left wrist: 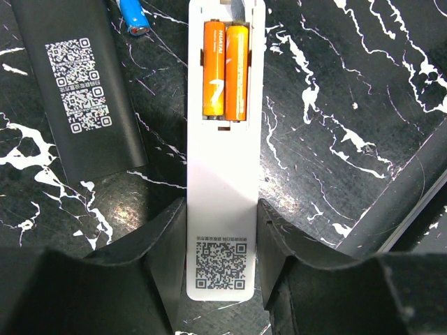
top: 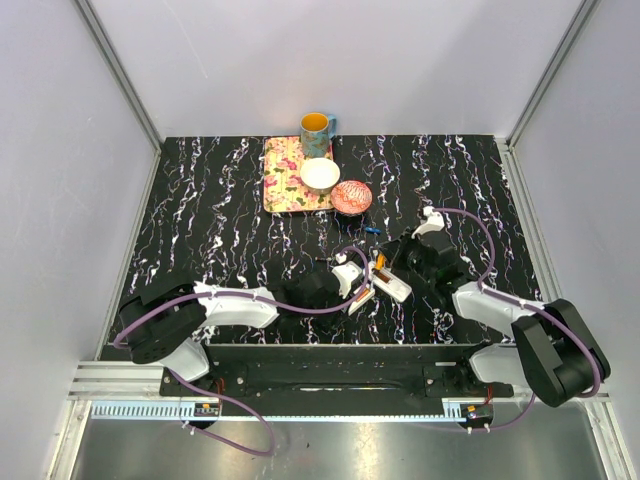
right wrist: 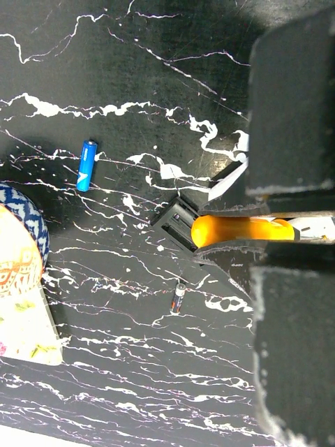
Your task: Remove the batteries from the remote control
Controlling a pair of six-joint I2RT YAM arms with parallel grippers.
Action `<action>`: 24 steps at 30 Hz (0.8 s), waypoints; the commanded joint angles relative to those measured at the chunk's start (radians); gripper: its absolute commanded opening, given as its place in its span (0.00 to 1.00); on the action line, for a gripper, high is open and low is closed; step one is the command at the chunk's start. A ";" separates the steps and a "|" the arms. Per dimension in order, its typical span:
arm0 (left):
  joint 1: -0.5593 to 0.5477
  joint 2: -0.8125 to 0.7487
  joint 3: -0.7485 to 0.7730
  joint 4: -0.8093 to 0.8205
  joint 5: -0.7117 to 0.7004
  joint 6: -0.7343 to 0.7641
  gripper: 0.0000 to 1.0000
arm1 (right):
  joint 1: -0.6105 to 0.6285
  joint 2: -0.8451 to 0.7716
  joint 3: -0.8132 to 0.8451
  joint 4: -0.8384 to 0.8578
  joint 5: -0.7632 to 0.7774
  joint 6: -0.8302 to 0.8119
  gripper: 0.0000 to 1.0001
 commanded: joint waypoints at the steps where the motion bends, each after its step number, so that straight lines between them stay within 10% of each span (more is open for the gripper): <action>1: -0.007 0.033 -0.017 -0.062 0.047 -0.009 0.00 | -0.005 -0.040 -0.010 -0.008 0.038 -0.031 0.00; 24: -0.007 0.067 0.004 -0.074 0.038 -0.016 0.00 | -0.004 0.081 -0.045 0.182 -0.269 0.190 0.00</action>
